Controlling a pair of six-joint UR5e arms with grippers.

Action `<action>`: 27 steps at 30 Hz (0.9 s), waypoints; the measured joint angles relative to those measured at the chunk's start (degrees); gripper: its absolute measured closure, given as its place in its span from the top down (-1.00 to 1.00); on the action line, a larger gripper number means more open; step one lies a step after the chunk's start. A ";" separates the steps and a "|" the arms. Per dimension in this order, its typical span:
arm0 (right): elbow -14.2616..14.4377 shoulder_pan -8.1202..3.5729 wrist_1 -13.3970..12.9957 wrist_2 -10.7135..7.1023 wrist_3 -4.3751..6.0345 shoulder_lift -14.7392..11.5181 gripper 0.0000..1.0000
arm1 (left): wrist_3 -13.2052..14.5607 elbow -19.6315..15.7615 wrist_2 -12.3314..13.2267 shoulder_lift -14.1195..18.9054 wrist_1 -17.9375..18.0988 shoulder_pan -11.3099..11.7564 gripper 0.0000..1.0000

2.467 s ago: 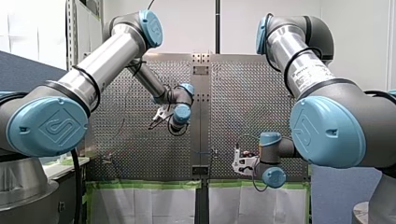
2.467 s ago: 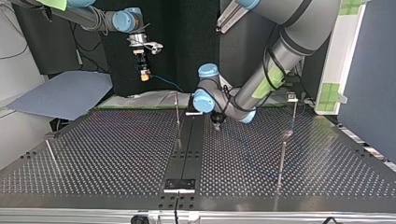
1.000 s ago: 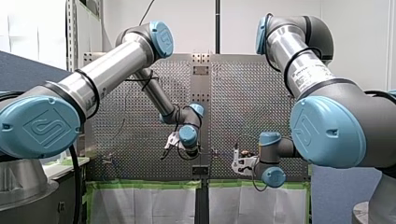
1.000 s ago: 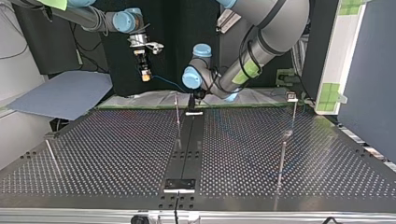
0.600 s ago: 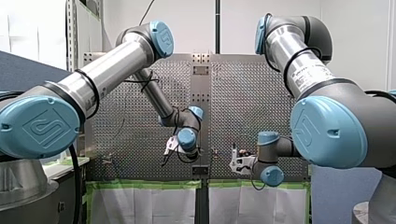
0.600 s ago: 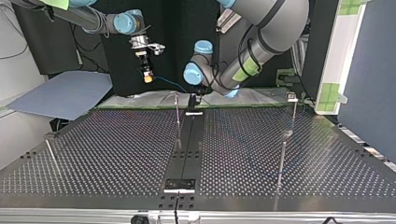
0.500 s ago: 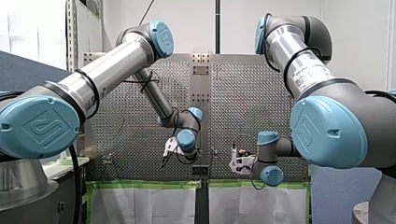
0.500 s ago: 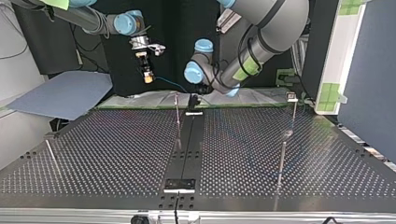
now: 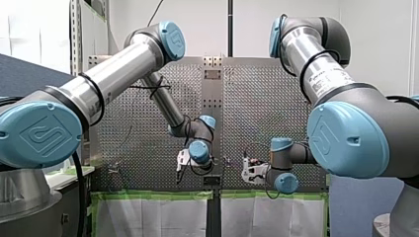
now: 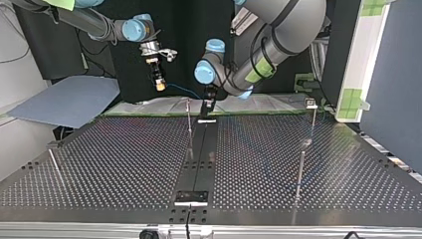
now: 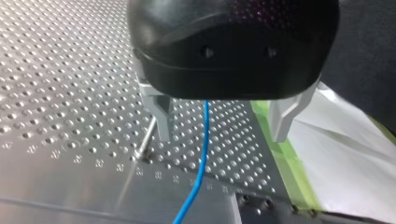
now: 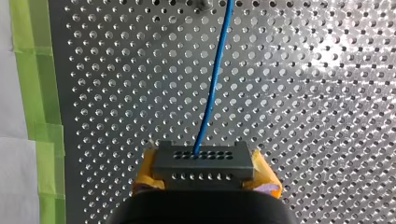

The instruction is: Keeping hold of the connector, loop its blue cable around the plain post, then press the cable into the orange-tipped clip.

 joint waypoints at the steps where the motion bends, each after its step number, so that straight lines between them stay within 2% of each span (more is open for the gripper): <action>1: -0.02 0.02 0.08 -0.09 -0.06 0.00 -1.00 | -0.26 0.07 0.10 -0.25 0.33 -0.10 1.00; 8: -0.12 0.15 0.26 -1.10 -0.30 0.04 -1.00 | -2.57 0.21 1.12 -3.12 2.88 -1.16 1.00; 13: -0.14 0.15 0.27 -1.23 -0.31 0.06 -1.00 | -5.03 0.22 1.22 -3.50 5.35 -1.44 1.00; 20: -0.15 0.18 0.28 -1.25 -0.31 0.10 -1.00 | -9.08 0.21 -0.95 -3.53 9.77 -1.52 1.00; 27: -0.15 0.18 0.42 -1.25 -0.34 0.14 -1.00 | -9.78 -0.23 -1.41 -3.54 11.33 -1.56 1.00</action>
